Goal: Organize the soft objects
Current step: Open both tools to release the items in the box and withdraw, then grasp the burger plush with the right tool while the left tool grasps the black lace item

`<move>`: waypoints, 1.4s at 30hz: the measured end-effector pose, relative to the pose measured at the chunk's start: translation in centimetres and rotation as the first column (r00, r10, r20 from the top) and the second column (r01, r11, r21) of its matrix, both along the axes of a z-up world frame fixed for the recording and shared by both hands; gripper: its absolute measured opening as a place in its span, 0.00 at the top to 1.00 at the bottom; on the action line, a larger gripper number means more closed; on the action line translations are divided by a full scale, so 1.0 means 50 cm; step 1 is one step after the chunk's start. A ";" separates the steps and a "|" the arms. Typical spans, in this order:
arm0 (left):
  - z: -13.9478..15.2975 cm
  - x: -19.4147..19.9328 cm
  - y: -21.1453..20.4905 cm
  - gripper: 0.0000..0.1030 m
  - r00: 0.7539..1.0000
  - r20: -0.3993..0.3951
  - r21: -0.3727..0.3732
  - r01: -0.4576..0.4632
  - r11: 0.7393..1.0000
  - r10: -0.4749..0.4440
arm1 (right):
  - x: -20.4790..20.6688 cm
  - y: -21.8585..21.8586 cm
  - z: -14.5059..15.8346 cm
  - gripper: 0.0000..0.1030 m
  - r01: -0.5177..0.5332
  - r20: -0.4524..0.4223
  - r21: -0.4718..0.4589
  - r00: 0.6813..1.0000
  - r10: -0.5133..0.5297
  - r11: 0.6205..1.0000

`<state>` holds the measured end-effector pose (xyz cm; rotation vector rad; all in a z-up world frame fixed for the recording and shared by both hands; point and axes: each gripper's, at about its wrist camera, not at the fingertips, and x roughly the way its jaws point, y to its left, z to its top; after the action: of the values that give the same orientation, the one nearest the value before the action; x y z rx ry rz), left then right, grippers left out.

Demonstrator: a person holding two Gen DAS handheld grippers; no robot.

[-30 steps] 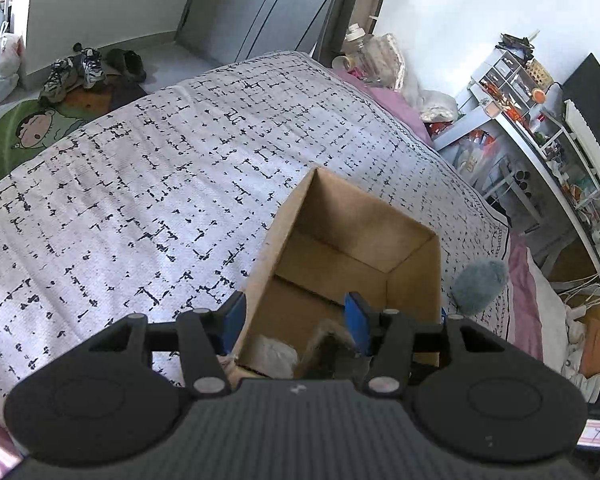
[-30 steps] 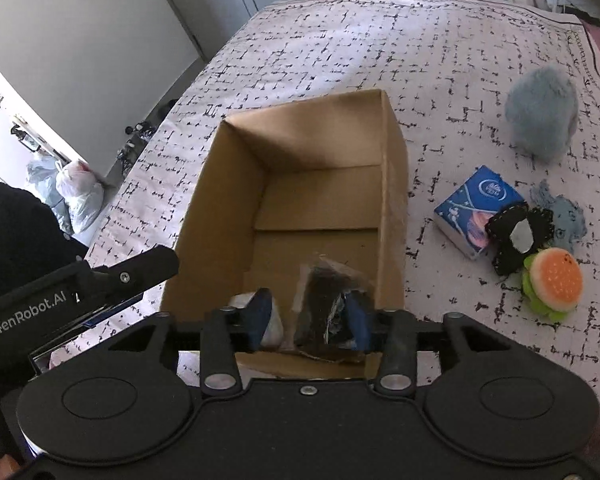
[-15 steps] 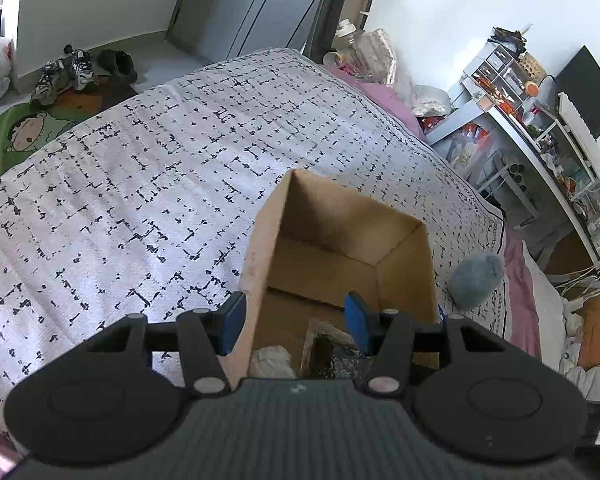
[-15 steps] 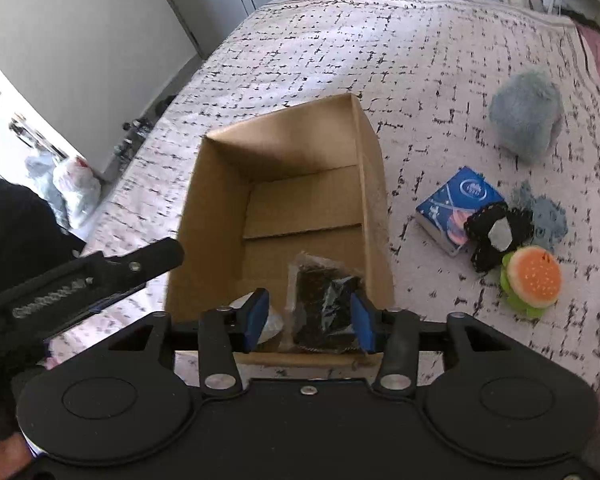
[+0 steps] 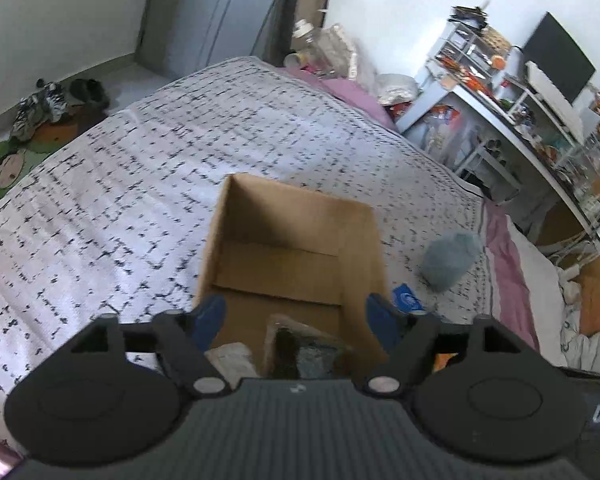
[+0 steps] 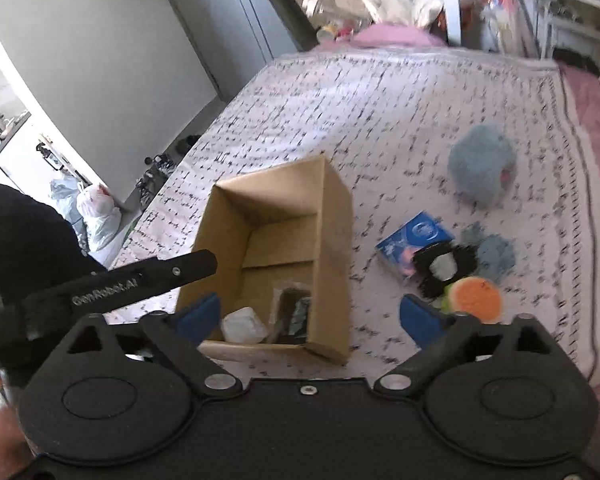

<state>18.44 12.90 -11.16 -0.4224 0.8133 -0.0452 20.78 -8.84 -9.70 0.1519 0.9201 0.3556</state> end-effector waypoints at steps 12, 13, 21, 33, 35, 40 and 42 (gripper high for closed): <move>0.045 -0.003 -0.109 0.06 0.998 0.001 0.085 0.064 0.994 -0.064 | -0.003 -0.146 -0.015 0.00 0.096 -0.020 0.049 0.995 -0.095 0.994; 0.047 -0.002 -0.117 0.06 0.997 0.001 0.086 0.071 0.994 -0.072 | -0.003 -0.156 -0.017 0.00 0.103 -0.020 0.051 0.995 -0.102 0.993; 0.054 0.014 -0.173 0.06 0.995 -0.028 0.103 0.099 0.990 -0.096 | 0.006 -0.224 -0.044 0.00 0.154 -0.052 0.094 0.987 -0.150 0.984; 0.048 0.052 -0.245 0.06 0.988 -0.070 0.108 0.143 0.984 -0.136 | 0.030 -0.291 -0.094 0.03 0.280 -0.114 0.167 0.958 -0.264 0.945; 0.043 0.062 -0.255 0.06 0.986 -0.088 0.104 0.151 0.983 -0.142 | 0.036 -0.293 -0.108 0.05 0.292 -0.131 0.168 0.953 -0.273 0.941; 0.034 0.082 -0.280 0.09 0.980 -0.104 0.081 0.180 0.980 -0.171 | 0.050 -0.300 -0.145 0.19 0.322 -0.173 0.201 0.941 -0.290 0.925; 0.029 0.091 -0.294 0.09 0.976 -0.113 0.082 0.195 0.977 -0.185 | 0.060 -0.305 -0.160 0.19 0.333 -0.199 0.218 0.935 -0.292 0.918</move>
<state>23.00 -1.81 -9.73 -0.2598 0.9545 -0.1642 23.77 -24.09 -17.69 0.5609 0.9923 0.1587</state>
